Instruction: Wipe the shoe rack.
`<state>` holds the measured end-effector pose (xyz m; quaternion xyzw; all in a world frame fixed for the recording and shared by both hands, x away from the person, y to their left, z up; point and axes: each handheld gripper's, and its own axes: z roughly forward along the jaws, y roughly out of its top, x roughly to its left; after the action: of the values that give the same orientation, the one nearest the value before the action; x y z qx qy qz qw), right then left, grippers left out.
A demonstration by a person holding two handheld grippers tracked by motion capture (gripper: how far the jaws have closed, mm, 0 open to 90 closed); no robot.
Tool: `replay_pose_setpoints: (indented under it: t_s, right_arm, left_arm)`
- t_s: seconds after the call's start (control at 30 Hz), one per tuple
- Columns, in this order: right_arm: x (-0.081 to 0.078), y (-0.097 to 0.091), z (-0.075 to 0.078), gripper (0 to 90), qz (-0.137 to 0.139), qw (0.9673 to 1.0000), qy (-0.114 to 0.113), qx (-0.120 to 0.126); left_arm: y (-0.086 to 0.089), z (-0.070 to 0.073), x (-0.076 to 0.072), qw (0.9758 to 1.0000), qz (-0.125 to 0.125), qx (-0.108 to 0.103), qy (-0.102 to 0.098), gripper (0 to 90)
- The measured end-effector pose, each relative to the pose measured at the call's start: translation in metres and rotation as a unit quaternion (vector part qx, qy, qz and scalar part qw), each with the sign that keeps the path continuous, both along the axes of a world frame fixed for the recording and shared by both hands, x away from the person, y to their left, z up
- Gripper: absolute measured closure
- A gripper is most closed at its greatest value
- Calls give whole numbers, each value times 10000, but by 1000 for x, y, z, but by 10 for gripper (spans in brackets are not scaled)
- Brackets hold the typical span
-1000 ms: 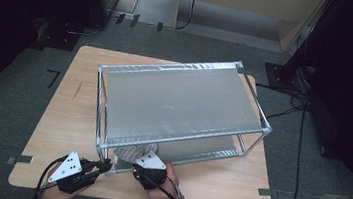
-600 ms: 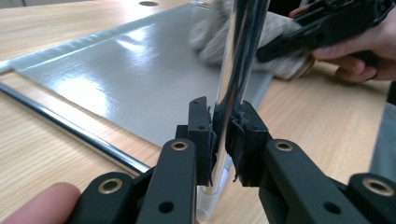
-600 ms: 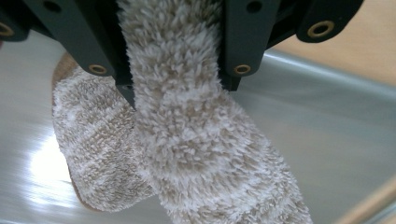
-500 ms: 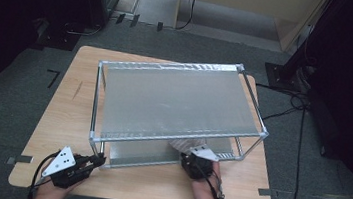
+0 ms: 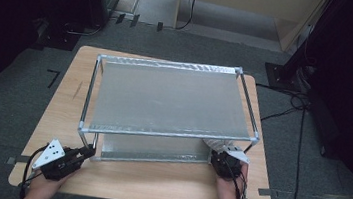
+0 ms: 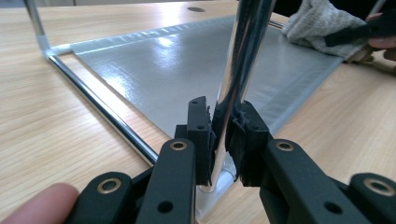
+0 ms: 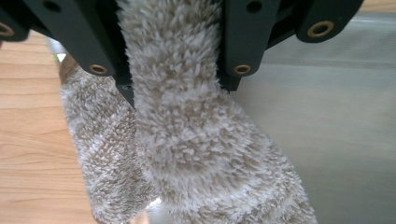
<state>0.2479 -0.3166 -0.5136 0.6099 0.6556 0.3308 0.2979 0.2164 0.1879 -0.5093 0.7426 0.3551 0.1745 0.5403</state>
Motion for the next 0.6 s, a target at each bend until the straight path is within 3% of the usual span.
replay_pose_setpoints:
  t_s: [0.1,0.37,0.6]
  right_arm:
    - [0,0,-1,684,-37,9999,-38,-100]
    - [3,16,-2,683,-276,9996,-14,-49]
    - [3,46,-3,682,27,10000,-6,-72]
  left_arm:
    - [3,0,1,10000,57,-25,20,789]
    - [3,-1,-1,9999,12,-131,108,785]
    - [-3,0,-5,9996,-209,-128,139,783]
